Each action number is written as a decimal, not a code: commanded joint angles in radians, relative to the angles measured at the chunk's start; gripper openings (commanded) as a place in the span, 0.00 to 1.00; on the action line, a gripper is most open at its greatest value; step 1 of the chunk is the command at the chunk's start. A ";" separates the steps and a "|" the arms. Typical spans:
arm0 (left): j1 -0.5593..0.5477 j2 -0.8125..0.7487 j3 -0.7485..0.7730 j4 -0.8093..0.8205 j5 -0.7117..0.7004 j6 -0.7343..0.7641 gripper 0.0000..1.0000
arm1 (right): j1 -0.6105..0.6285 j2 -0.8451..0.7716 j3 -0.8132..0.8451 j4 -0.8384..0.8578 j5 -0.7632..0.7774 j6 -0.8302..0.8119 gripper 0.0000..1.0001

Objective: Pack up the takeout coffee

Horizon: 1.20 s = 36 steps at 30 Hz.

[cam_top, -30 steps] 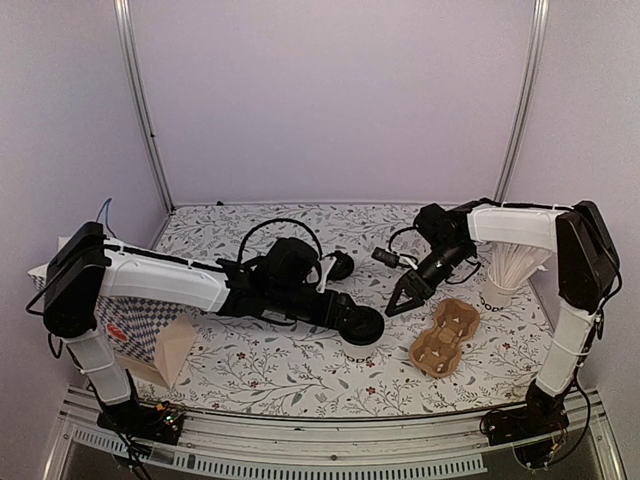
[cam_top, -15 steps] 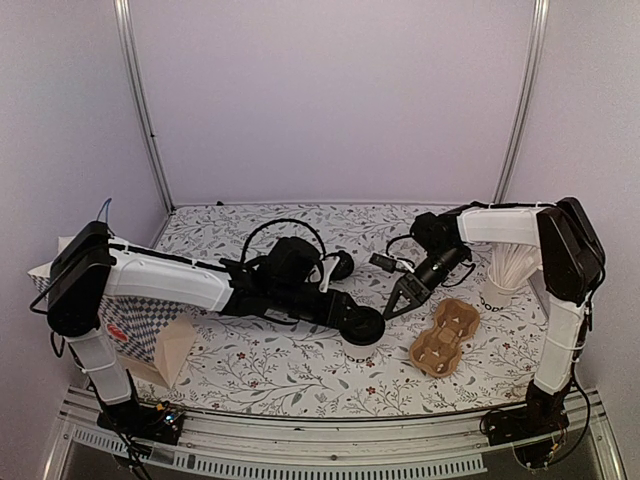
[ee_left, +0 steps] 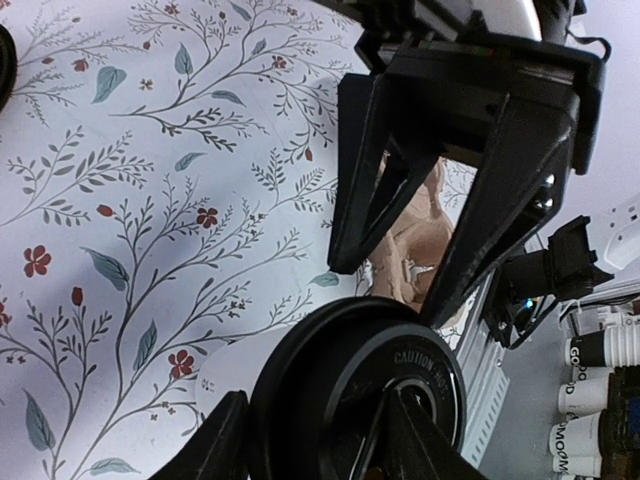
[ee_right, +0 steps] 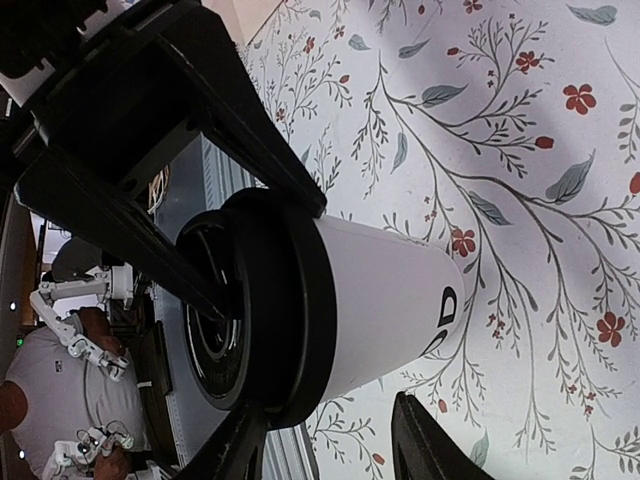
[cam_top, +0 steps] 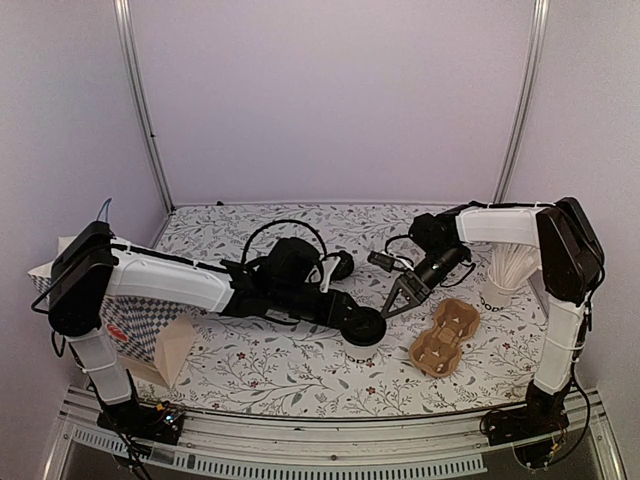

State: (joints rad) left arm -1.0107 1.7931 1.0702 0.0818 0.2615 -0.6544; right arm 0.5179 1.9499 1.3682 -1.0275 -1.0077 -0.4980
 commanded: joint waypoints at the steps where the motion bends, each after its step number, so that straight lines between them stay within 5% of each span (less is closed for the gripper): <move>1: 0.000 0.067 -0.045 -0.101 -0.005 0.010 0.45 | 0.027 0.015 -0.004 0.027 -0.007 0.014 0.43; 18: 0.039 0.149 -0.134 -0.045 -0.021 -0.031 0.41 | 0.044 0.141 -0.106 0.161 0.392 0.195 0.21; 27: 0.041 0.057 -0.090 -0.039 -0.072 0.103 0.48 | 0.052 -0.030 -0.082 0.088 0.132 0.076 0.30; 36: 0.033 -0.062 -0.025 -0.045 -0.114 0.177 0.55 | 0.051 -0.153 -0.096 0.047 0.052 0.010 0.42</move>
State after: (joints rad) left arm -0.9806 1.7664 1.0317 0.1394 0.2157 -0.5423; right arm 0.5587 1.8362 1.2915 -0.9611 -0.9524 -0.4324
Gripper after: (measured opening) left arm 0.534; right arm 0.410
